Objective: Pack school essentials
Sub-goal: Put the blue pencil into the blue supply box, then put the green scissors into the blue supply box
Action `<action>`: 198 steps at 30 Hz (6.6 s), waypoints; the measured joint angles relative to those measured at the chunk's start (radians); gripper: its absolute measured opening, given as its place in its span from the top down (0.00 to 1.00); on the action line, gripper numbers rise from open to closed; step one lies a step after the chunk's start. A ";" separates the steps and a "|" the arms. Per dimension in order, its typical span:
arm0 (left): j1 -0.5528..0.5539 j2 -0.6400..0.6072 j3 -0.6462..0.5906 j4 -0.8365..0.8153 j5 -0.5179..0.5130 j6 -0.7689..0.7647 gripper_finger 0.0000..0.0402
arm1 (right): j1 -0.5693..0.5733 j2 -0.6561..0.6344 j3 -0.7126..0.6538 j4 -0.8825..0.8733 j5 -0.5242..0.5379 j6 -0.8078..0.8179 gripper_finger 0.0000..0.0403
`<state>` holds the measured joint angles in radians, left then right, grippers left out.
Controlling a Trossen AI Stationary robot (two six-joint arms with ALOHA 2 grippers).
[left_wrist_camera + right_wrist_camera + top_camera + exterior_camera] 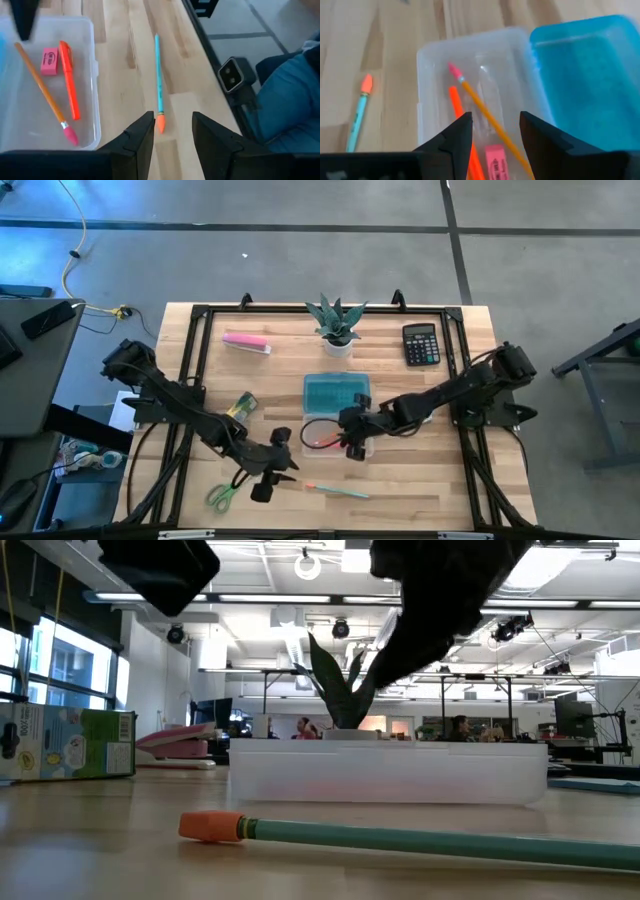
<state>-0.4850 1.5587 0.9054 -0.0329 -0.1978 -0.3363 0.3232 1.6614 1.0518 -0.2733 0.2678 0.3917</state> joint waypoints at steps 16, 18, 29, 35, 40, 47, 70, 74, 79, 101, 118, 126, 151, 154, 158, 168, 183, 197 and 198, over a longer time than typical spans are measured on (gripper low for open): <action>-0.009 0.192 0.050 0.079 -0.008 -0.035 0.70 | -0.085 -0.213 0.000 -0.011 0.098 -0.056 0.61; -0.019 0.226 0.098 0.045 -0.004 -0.031 0.70 | -0.079 -0.217 0.000 -0.026 0.095 -0.050 0.61; -0.014 0.454 0.413 -0.346 -0.023 -0.001 0.70 | -0.041 -0.214 0.000 -0.096 0.092 -0.026 0.61; 0.005 0.502 0.475 -0.394 -0.016 -0.001 0.70 | -0.040 -0.214 0.000 -0.105 0.092 -0.031 0.61; 0.016 0.531 0.483 -0.391 0.022 -0.001 0.70 | -0.040 -0.214 0.000 -0.117 0.092 -0.033 0.61; 0.021 0.555 0.485 -0.394 0.022 -0.024 0.71 | -0.040 -0.214 0.000 -0.139 0.092 -0.031 0.61; 0.011 0.556 0.480 -0.352 -0.039 -0.106 0.95 | -0.028 -0.389 0.000 -0.392 0.174 0.030 0.61; 0.015 0.559 0.491 -0.342 -0.080 -0.125 0.96 | -0.025 -0.435 0.000 -0.445 0.176 0.051 0.61; 0.033 0.558 0.539 -0.371 -0.104 -0.132 0.94 | -0.024 -0.467 0.000 -0.509 0.169 0.057 0.61; 0.163 0.552 0.752 -1.016 -0.288 -0.417 0.96 | -0.021 -0.471 0.000 -0.666 0.171 0.081 0.61; 0.185 0.551 0.753 -0.986 -0.130 -0.458 0.92 | -0.021 -0.471 0.000 -0.672 0.173 0.082 0.61; 0.188 0.551 0.753 -0.939 -0.125 -0.454 0.82 | -0.021 -0.471 0.000 -0.672 0.172 0.083 0.61; 0.126 0.374 0.754 -1.071 -0.105 -0.382 0.71 | -0.021 -0.470 0.000 -0.672 0.170 0.088 0.61; 0.069 0.344 0.754 -1.106 -0.125 -0.417 0.71 | -0.021 -0.470 0.000 -0.672 0.171 0.101 0.61; -0.012 0.331 0.754 -1.135 -0.143 -0.487 0.71 | -0.021 -0.470 0.000 -0.672 0.171 0.101 0.61; -0.154 0.333 0.754 -1.171 -0.065 -0.727 0.71 | -0.021 -0.471 0.000 -0.665 0.172 0.101 0.61; -0.338 0.334 0.707 -1.350 0.004 -1.166 0.53 | -0.021 -0.471 0.000 -0.658 0.172 0.101 0.61; -0.379 0.334 0.465 -1.125 0.151 -1.341 0.61 | -0.021 -0.471 0.000 -0.642 0.172 0.098 0.61; -0.378 0.336 0.453 -1.104 0.159 -1.346 0.62 | -0.021 -0.471 0.000 -0.641 0.172 0.098 0.61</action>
<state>-0.8631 1.8942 1.3580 -1.1365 -0.0389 -1.6826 0.3019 1.1908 1.0519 -0.9146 0.4397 0.4900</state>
